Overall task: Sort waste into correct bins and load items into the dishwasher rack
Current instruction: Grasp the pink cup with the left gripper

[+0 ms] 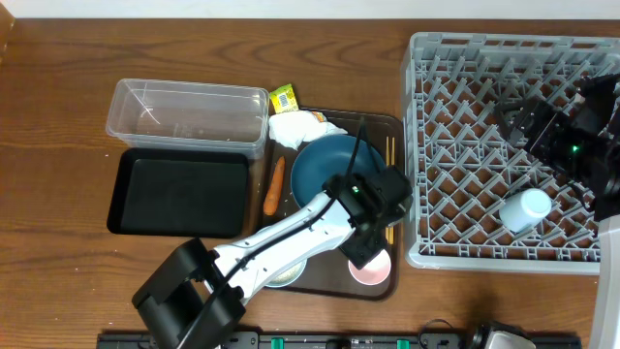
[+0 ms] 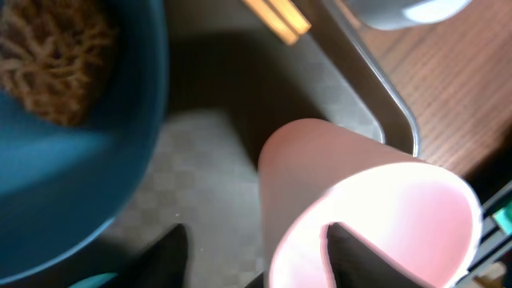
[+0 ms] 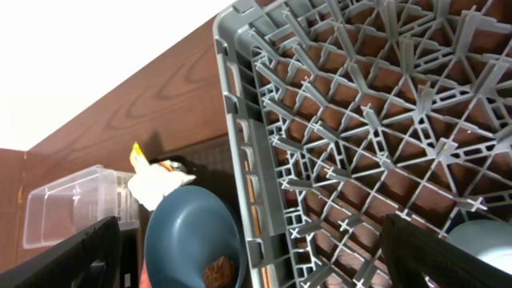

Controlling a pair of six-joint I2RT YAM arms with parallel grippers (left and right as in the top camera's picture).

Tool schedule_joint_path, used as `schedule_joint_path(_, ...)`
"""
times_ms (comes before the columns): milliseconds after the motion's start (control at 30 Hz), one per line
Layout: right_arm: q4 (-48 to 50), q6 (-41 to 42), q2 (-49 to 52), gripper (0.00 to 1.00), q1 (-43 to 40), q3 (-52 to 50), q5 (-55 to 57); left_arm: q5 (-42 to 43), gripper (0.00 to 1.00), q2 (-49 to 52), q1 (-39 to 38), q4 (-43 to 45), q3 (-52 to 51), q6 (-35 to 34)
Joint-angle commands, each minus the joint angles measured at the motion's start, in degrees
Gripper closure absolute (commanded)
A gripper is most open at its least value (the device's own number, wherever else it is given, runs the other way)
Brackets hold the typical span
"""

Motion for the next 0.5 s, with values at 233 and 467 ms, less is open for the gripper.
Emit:
schedule_joint_path(233, -0.17, 0.61, 0.22, 0.04, 0.70, 0.50, 0.96, -0.26, 0.94, -0.46, 0.00, -2.82, 1.25, 0.04)
schedule_joint_path(467, -0.63, 0.59, 0.22, 0.03, 0.70, 0.50, 0.92, 1.01, 0.94, -10.03, 7.32, -11.15, 9.31, 0.07)
